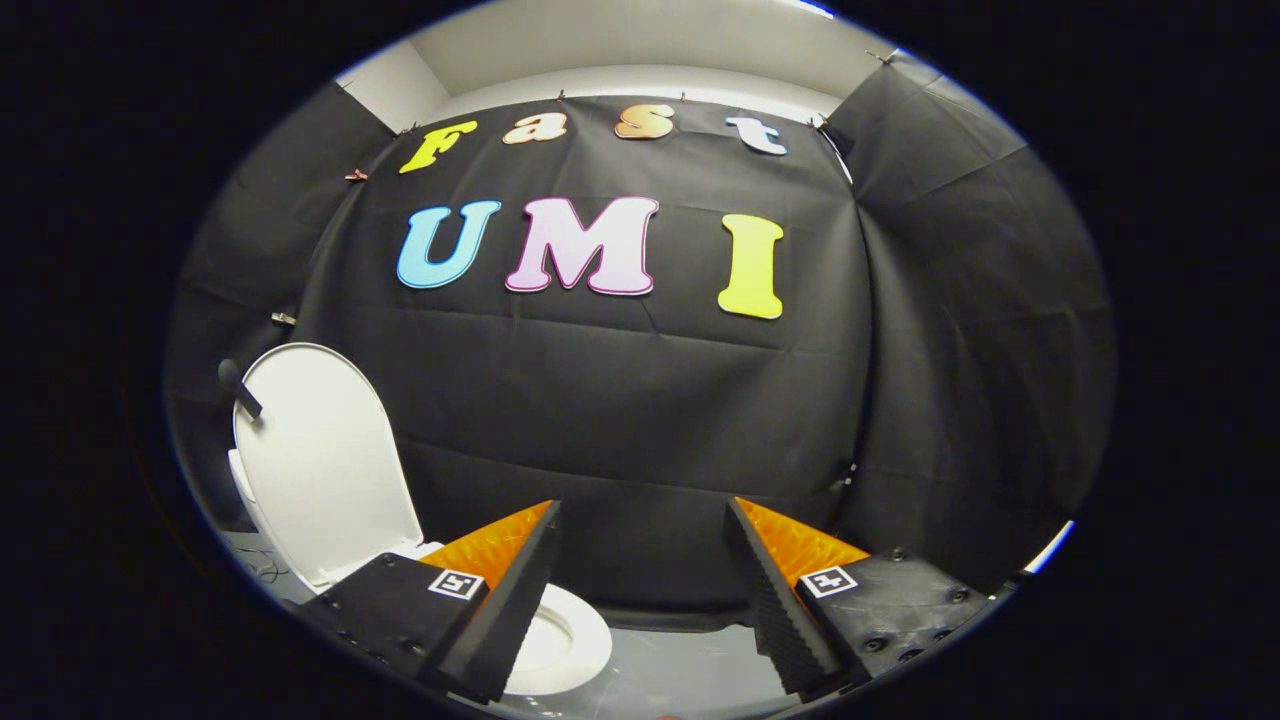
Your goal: Open the toilet lid.
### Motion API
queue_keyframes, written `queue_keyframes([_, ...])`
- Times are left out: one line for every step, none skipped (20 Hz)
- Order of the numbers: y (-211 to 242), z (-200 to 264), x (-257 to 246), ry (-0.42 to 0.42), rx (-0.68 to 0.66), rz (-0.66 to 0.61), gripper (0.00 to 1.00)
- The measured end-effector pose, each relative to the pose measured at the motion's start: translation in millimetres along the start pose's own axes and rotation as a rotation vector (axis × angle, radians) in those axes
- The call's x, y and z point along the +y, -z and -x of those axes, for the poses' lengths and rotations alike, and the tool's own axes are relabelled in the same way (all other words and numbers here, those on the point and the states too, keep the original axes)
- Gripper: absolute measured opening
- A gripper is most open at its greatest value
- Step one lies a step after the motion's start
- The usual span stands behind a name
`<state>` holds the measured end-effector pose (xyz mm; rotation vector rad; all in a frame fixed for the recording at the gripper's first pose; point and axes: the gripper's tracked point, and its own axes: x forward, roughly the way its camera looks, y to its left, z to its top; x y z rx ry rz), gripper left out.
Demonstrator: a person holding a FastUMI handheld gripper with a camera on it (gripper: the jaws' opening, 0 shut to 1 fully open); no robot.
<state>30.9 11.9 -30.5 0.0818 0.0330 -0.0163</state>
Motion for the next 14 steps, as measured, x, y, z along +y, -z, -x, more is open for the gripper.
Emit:
queue_keyframes([-1.4,0.5,0.0,0.001,-0.005,-0.002,0.99])
queue_keyframes([-3.2,-0.3,1.0,-0.002,-0.007,-0.006,0.99])
queue_keyframes([-3.4,-0.5,1.5,-0.002,-0.007,-0.008,0.99])
queue_keyframes([-1.2,-1.5,3.6,-0.006,-0.003,-0.008,0.99])
queue_keyframes([0.1,-1.5,5.1,-0.008,-0.002,-0.005,0.99])
queue_keyframes([1.0,-2.5,6.5,-0.012,0.001,-0.003,0.99])
queue_keyframes([1.7,-2.9,7.5,-0.015,0.002,-0.002,0.99])
queue_keyframes([1.7,-2.7,7.6,-0.016,0.002,-0.002,0.99])
queue_keyframes([1.5,-2.7,7.5,-0.018,0.002,-0.003,0.99])
queue_keyframes([0.9,-3.5,7.7,-0.02,0.0,-0.005,0.99])
queue_keyframes([0.8,-3.4,7.4,-0.02,-0.002,-0.006,0.99])
queue_keyframes([0.4,-3.6,7.4,-0.02,-0.003,-0.007,0.99])
queue_keyframes([1.2,-3.5,7.0,-0.021,-0.002,-0.011,0.99])
queue_keyframes([1.6,-4.0,6.6,-0.02,-0.001,-0.013,0.99])
